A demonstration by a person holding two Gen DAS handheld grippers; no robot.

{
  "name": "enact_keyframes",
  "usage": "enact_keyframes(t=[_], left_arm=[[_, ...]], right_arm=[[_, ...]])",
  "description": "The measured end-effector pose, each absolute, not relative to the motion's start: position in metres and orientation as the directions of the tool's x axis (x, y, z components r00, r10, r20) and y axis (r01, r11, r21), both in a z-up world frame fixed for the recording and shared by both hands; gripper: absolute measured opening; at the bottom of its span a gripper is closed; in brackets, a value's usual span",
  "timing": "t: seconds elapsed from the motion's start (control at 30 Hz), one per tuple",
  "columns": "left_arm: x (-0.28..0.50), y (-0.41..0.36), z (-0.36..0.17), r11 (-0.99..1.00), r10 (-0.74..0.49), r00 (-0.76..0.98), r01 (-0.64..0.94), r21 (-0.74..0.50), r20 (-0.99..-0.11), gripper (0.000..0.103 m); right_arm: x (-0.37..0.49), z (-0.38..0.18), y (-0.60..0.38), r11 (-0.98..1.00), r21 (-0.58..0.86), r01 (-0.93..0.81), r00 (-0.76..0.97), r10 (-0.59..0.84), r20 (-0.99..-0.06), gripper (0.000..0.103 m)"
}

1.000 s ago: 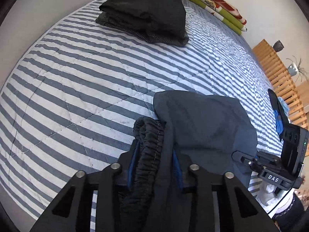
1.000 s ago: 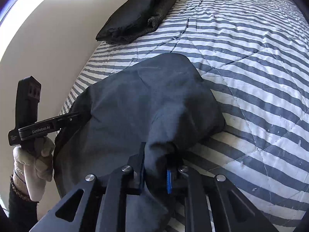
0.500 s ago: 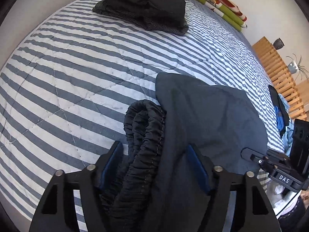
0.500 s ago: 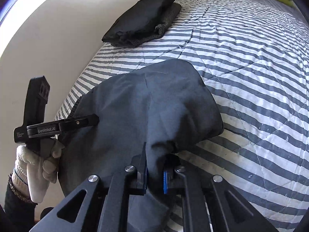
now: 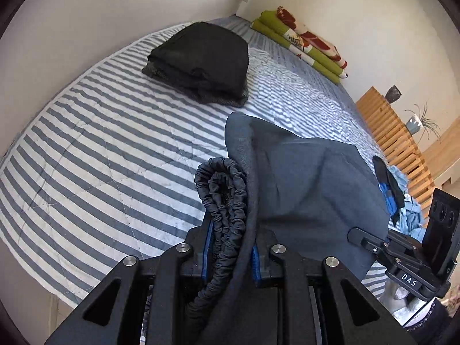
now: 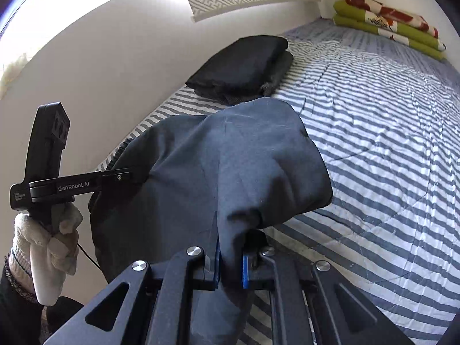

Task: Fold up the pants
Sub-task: 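Lift the trousers with both tools and carry them toward the black stack, then lay the folded trousers onto the black stack and open both tools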

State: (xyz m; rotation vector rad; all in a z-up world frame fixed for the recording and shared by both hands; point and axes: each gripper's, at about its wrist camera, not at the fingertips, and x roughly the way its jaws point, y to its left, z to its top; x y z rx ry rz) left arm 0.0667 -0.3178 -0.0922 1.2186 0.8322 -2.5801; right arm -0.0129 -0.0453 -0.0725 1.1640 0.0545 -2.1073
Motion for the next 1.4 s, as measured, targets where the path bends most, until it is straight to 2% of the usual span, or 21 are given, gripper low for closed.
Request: enact_keyframes(t=[0.37,0.6,0.7,0.93,1.17,1.23,1.3,1.33,1.4], left_arm=[[0.041,-0.356,0.016,-0.86,-0.031,-0.763,0.35,-0.372,-0.646,0.022],[-0.03,-0.419,0.076,-0.867,-0.128,-0.804,0.375,-0.327,-0.581,0.022],[-0.07,-0.448,0.084,-0.87,-0.165,-0.805,0.392,-0.301,-0.57,0.022],[-0.169,-0.515,0.059,-0.882,-0.199,-0.776,0.408,-0.237,-0.598,0.021],[-0.235,-0.575,-0.018,-0.849,-0.19,-0.732,0.457,-0.265,-0.654,0.022],[-0.255,-0.589,-0.043,-0.838,-0.21,-0.693,0.491,-0.238,-0.69,0.027],[-0.269,-0.602,-0.058,-0.815,-0.215,-0.651,0.531,-0.234,-0.728,0.037],[-0.27,-0.607,-0.059,-0.804,-0.231,-0.644,0.548,-0.23,-0.73,0.041],[-0.264,-0.616,-0.053,-0.784,-0.264,-0.667,0.569,-0.248,-0.697,0.055]], right_arm=[[-0.042,0.022,-0.067,-0.712,0.217,0.667,-0.456,-0.622,-0.637,0.009],[-0.111,0.071,-0.105,-0.708,0.187,0.681,-0.515,-0.645,-0.564,0.009],[-0.15,0.08,-0.126,-0.709,0.188,0.68,-0.535,-0.655,-0.534,0.009],[-0.263,0.05,-0.175,-0.721,0.239,0.65,-0.537,-0.659,-0.527,0.009],[-0.344,-0.009,-0.202,-0.73,0.339,0.594,-0.489,-0.661,-0.569,0.009],[-0.358,-0.027,-0.212,-0.737,0.341,0.583,-0.473,-0.65,-0.595,0.01],[-0.374,-0.045,-0.221,-0.785,0.283,0.551,-0.489,-0.578,-0.653,0.02],[-0.38,-0.05,-0.221,-0.818,0.239,0.522,-0.518,-0.527,-0.673,0.026],[-0.388,-0.053,-0.208,-0.862,0.209,0.462,-0.574,-0.47,-0.67,0.028]])
